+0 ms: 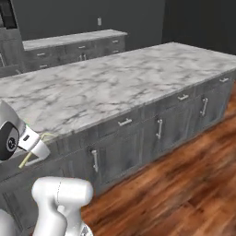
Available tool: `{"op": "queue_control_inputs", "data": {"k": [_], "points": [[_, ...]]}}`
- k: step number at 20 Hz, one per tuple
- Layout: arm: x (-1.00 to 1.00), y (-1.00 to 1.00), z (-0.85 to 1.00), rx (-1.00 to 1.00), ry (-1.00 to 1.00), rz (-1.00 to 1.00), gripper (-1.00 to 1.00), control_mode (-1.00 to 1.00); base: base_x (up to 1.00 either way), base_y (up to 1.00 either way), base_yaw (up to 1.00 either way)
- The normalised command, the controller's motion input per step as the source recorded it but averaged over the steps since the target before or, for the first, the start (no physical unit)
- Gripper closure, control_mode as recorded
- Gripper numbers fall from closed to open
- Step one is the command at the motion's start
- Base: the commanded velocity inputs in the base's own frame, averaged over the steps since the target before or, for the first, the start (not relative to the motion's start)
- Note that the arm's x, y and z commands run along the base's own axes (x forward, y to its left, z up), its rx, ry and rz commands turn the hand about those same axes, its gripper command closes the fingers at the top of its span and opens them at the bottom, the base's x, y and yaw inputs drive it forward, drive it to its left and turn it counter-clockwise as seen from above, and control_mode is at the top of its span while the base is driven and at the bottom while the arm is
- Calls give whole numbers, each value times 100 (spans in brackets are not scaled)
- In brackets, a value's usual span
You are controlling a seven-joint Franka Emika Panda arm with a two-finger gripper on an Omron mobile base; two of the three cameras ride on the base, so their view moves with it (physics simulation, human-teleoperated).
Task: Pick up the straw from the left drawer and put it inside the smoothie cup.
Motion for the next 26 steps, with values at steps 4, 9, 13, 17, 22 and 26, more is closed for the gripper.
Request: {"op": "queue_control_inputs", "data": {"k": [4,9,13,17,22,26], "points": [[0,0,0,0,0,0,100,100,98,-66,48],[0,0,0,0,0,0,100,100,67,-38,79],[0,0,0,0,0,0,100,100,43,-3,87],[0,0,0,0,0,0,100,100,63,8,75],[0,0,0,0,0,0,100,100,66,17,4],[0,0,0,0,0,0,100,100,53,33,-2]]}}
